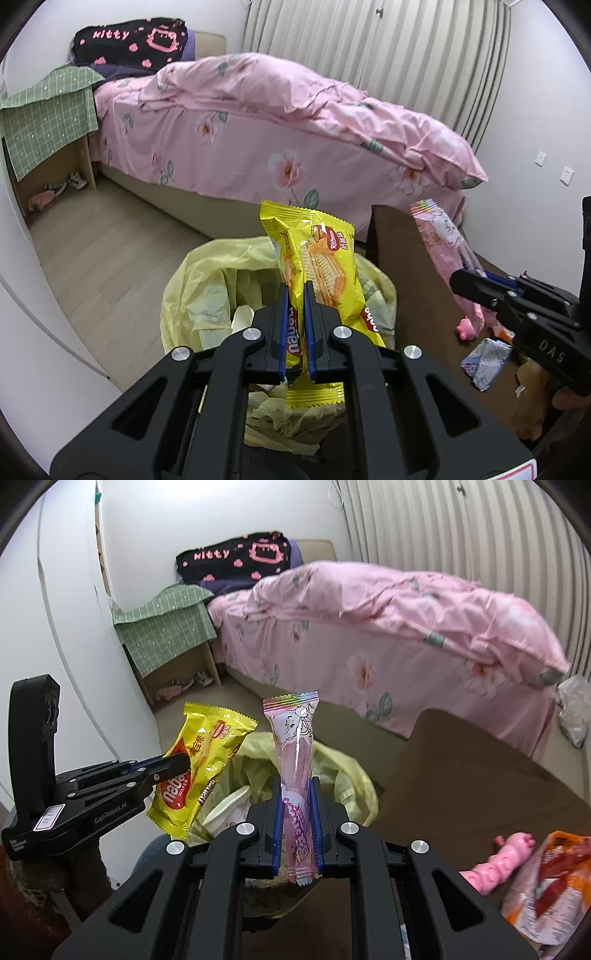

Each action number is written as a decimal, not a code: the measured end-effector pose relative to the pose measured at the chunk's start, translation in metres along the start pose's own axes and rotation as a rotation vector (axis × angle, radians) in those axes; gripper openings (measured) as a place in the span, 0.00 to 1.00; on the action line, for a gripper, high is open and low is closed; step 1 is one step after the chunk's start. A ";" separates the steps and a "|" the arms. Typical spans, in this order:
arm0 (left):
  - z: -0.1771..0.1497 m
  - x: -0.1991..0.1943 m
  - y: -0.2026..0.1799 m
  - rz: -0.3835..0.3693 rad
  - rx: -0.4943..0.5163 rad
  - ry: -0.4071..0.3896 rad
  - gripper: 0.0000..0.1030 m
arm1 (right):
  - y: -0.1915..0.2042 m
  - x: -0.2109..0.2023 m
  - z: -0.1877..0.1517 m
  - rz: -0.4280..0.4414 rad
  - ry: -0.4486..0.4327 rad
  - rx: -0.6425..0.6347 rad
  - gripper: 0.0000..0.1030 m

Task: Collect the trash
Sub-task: 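Carry the yellow wrapper with the left tool while the right tool carries the pink wrapper over the bin, then open the left tool dropping the yellow wrapper while the right tool drops the pink wrapper into the bin, then move the left tool back to the table and grasp the red wrapper, then close the left tool on the red wrapper while the right tool grasps the black wrapper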

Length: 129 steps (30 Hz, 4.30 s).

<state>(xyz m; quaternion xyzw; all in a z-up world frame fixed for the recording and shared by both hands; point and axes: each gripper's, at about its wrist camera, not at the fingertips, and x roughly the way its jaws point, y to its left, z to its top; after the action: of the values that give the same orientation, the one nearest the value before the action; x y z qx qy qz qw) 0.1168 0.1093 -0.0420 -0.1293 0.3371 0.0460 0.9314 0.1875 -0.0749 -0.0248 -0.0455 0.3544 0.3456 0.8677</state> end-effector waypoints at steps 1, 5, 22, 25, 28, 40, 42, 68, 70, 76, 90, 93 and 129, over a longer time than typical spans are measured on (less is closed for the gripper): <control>0.000 0.004 0.001 0.006 -0.005 0.006 0.07 | -0.002 0.005 0.000 0.004 0.007 0.005 0.13; -0.003 0.016 0.005 0.035 -0.008 0.019 0.07 | -0.008 0.024 0.001 0.024 0.028 0.027 0.13; -0.008 0.027 0.020 0.046 -0.082 0.041 0.09 | -0.013 0.062 -0.005 0.054 0.066 0.046 0.14; -0.006 0.027 0.025 0.030 -0.118 0.048 0.20 | -0.015 0.066 -0.006 0.048 0.080 0.055 0.25; -0.002 0.021 0.029 0.018 -0.146 0.049 0.27 | -0.019 0.062 -0.008 0.053 0.081 0.069 0.38; 0.015 -0.031 -0.008 -0.002 -0.097 -0.080 0.37 | -0.053 -0.034 -0.041 -0.067 -0.031 0.105 0.41; 0.014 -0.035 -0.023 -0.031 -0.073 -0.090 0.38 | -0.063 -0.057 -0.053 -0.105 -0.056 0.118 0.41; -0.030 0.087 -0.350 -0.479 0.576 0.141 0.43 | -0.183 -0.242 -0.239 -0.472 -0.155 0.415 0.41; -0.029 0.108 -0.361 -0.451 0.573 0.177 0.43 | -0.185 -0.240 -0.245 -0.462 -0.146 0.428 0.41; -0.042 0.137 -0.365 -0.375 0.604 0.244 0.34 | -0.190 -0.233 -0.255 -0.462 -0.135 0.460 0.41; -0.080 0.052 -0.290 -0.414 0.526 0.287 0.31 | -0.185 -0.216 -0.243 -0.402 -0.113 0.469 0.41; -0.084 0.038 -0.272 -0.422 0.493 0.311 0.31 | -0.184 -0.200 -0.239 -0.378 -0.069 0.451 0.41; -0.072 -0.013 -0.159 -0.349 0.336 0.186 0.43 | -0.201 -0.164 -0.224 -0.343 0.060 0.504 0.55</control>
<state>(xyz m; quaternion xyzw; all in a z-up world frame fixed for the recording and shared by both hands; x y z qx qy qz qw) 0.0897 -0.0637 -0.0538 -0.0329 0.3969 -0.1841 0.8986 0.1004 -0.3928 -0.1186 0.1019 0.4418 0.0937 0.8864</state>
